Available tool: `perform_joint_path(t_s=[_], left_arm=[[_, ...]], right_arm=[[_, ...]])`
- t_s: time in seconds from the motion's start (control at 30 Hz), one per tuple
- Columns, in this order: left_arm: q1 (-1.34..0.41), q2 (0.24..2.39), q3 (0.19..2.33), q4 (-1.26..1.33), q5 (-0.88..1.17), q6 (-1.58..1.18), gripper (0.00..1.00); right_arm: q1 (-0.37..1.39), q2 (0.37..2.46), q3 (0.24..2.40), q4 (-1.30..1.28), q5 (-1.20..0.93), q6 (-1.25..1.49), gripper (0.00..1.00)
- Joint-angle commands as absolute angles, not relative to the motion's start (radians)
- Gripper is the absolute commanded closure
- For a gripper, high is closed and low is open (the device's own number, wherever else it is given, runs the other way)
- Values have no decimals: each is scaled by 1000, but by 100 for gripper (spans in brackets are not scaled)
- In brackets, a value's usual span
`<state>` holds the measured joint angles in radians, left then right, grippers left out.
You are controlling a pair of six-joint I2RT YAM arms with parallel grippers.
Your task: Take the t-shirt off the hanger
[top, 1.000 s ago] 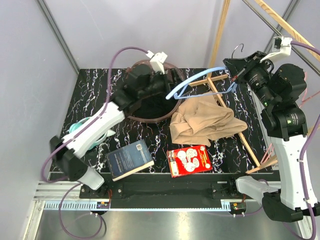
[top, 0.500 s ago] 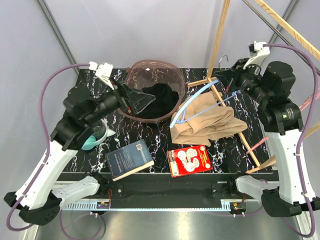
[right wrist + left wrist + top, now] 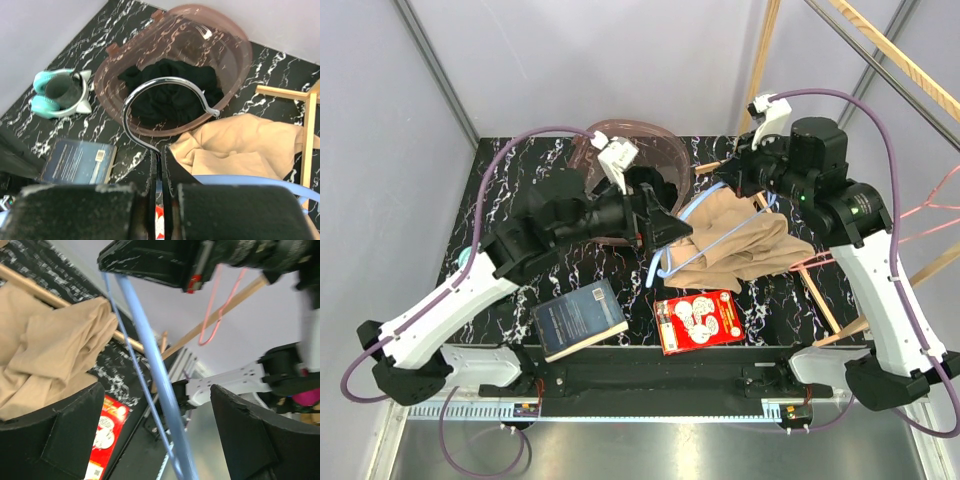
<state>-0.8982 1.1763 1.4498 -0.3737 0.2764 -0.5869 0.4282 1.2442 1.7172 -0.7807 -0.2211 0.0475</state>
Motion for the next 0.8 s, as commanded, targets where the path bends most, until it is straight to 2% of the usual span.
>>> perform_joint_path(t_s=[0.0, 0.17, 0.27, 0.33, 0.4, 0.43, 0.5, 0.53, 0.63, 0.67, 0.7, 0.77], left_arm=[[-946, 1167, 1514, -440, 91, -502, 11], [-965, 1123, 1422, -449, 86, -506, 19], [-973, 1109, 1375, -449, 87, -528, 29], [-980, 1104, 1361, -446, 90, -535, 41], [-983, 1108, 1351, -446, 95, -541, 48], [-985, 1108, 1348, -446, 98, -543, 58], [-985, 1111, 1347, -440, 103, -543, 67], [-985, 1114, 1348, -439, 103, -543, 77], [-985, 1114, 1353, -419, 103, -548, 91], [-985, 1114, 1353, -411, 100, -554, 100], [-985, 1109, 1347, -397, 88, -557, 100], [-985, 1088, 1330, -373, 68, -578, 100]], right_arm=[[462, 1238, 1778, -776, -123, 23, 100], [477, 1220, 1747, -753, -124, 54, 100], [483, 1213, 1732, -738, -115, 66, 100], [488, 1216, 1732, -736, -109, 69, 100], [491, 1216, 1732, -729, -103, 80, 100], [492, 1216, 1732, -724, -101, 87, 100], [495, 1215, 1732, -709, -113, 107, 100], [500, 1215, 1730, -700, -132, 113, 100], [506, 1218, 1732, -678, -146, 146, 100], [506, 1219, 1733, -670, -150, 162, 100], [506, 1220, 1732, -667, -152, 172, 100], [506, 1223, 1729, -661, -135, 205, 92]])
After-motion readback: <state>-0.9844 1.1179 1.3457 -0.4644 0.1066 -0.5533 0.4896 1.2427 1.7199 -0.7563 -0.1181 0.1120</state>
